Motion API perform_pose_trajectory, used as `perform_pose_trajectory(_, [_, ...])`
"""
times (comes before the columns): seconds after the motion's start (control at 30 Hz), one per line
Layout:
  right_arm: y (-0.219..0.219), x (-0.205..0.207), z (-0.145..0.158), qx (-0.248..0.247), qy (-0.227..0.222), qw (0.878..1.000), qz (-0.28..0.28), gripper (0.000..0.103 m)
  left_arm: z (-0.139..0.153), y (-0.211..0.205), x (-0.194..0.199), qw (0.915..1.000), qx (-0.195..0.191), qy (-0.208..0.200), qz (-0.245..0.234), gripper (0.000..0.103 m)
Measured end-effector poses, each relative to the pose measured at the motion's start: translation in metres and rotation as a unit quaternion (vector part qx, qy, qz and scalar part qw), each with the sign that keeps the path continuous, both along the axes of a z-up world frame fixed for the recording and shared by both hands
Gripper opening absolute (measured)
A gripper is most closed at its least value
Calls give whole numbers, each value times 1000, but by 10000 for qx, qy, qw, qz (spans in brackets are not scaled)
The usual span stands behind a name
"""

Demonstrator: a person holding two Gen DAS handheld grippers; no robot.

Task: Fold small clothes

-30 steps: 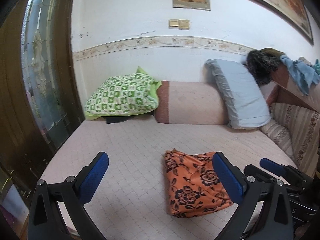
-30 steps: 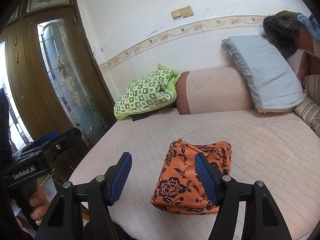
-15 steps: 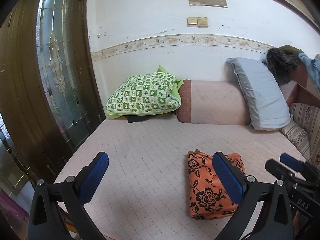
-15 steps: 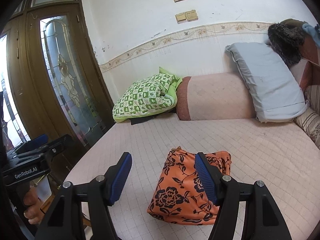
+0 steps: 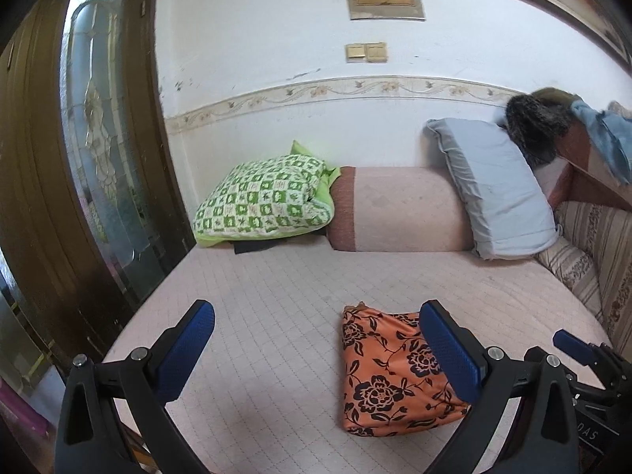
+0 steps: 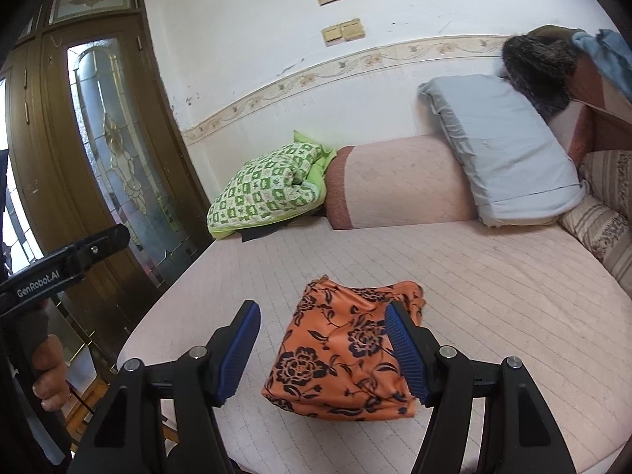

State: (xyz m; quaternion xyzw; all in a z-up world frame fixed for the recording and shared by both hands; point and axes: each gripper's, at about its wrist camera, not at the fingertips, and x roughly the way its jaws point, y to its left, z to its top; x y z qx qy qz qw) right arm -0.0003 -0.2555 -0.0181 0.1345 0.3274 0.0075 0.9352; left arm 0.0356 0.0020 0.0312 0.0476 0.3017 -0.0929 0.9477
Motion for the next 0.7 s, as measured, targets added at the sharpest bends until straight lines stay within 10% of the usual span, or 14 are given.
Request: perform_pose_trajectory(0.7, [-17, -59, 31, -90, -395, 9988, -271, 69, 28, -39, -45, 9975, 420, -226, -524, 103])
